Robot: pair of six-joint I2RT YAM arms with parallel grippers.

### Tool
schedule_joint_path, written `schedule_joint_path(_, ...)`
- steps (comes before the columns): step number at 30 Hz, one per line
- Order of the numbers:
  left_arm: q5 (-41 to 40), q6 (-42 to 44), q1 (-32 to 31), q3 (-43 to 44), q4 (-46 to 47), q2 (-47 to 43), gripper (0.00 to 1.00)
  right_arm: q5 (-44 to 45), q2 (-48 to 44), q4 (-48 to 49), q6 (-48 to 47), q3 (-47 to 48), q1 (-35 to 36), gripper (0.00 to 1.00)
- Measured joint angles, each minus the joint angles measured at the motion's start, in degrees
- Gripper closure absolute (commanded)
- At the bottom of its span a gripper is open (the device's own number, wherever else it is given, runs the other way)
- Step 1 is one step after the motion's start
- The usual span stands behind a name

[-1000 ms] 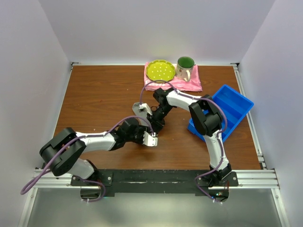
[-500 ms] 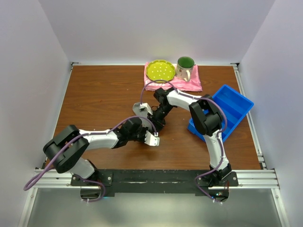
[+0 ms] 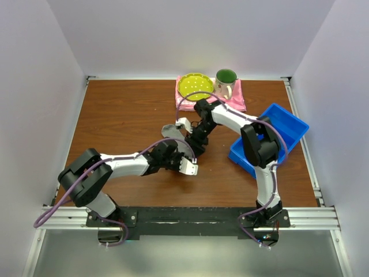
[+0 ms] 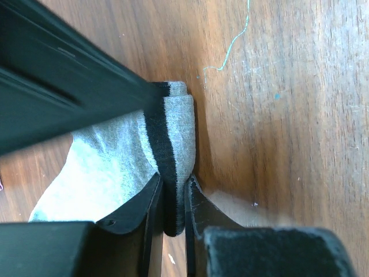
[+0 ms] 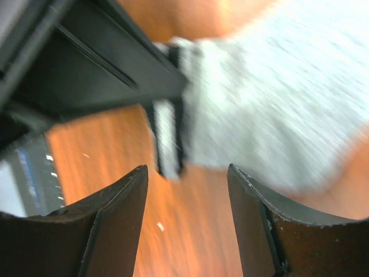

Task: Roll the socks
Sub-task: Roll the sock at the center of the board.

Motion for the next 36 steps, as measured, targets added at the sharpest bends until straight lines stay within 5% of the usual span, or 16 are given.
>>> schedule_joint_path(11, 1.55, -0.44, 0.68, 6.8, -9.86, 2.54, 1.0, 10.12, -15.47, 6.67, 2.47, -3.69, -6.14, 0.3)
schedule_joint_path(17, 5.33, -1.18, 2.47, 13.35, -17.55, 6.21, 1.0, 14.08, -25.29, 10.71, 2.95, -10.23, -7.34, 0.06)
schedule_joint_path(36, 26.25, -1.2, 11.87, 33.77, -41.4, 21.11, 1.0, 20.59, -51.21, 22.77, -2.43, -32.63, -5.73, 0.11)
